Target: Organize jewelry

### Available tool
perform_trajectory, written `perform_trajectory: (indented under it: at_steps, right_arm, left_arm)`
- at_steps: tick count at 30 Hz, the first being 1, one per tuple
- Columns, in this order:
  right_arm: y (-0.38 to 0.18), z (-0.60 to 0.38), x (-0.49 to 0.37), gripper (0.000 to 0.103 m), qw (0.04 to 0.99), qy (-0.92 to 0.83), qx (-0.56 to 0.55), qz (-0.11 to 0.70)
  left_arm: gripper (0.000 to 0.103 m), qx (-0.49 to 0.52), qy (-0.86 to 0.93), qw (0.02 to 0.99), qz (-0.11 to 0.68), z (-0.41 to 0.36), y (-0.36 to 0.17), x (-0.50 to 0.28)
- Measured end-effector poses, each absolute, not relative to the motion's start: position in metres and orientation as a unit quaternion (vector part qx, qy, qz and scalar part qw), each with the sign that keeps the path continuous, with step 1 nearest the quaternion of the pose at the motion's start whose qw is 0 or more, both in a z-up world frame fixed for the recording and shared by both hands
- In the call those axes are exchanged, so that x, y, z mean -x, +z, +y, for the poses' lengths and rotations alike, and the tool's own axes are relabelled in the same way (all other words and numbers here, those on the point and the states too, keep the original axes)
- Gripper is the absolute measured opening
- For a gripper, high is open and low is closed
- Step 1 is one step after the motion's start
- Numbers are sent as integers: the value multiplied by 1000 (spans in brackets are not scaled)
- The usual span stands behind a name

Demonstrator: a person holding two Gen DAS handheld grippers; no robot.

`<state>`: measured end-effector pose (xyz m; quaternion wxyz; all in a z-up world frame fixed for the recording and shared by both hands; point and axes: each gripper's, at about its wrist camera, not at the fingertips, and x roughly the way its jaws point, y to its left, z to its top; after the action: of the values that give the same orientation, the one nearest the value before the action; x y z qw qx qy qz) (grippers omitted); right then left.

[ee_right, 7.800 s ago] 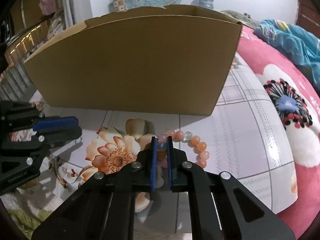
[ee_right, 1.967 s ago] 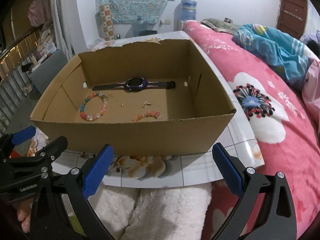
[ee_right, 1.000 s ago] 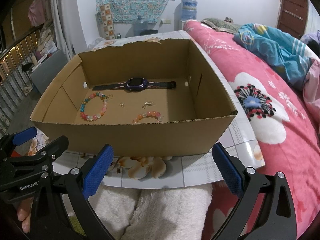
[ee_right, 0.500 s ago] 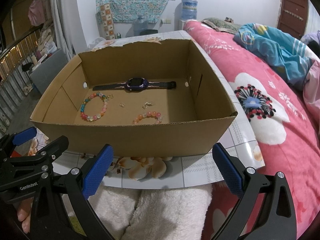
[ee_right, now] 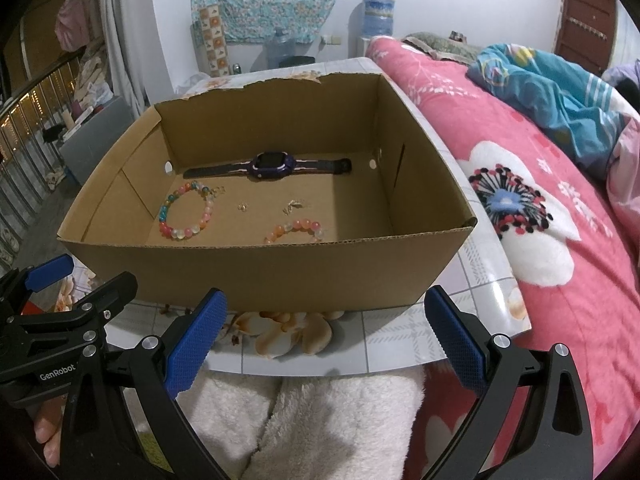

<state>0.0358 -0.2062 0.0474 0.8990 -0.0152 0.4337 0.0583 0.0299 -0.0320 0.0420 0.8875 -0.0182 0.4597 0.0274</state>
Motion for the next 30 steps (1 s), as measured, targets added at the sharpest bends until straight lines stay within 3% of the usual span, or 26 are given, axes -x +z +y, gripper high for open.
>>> perform_trajectory:
  at_steps: [30]
  right_arm:
    - [44,-213,-37,95,896,56,13,440]
  left_arm:
    - [97,21,28,883,467,-36,39,-30]
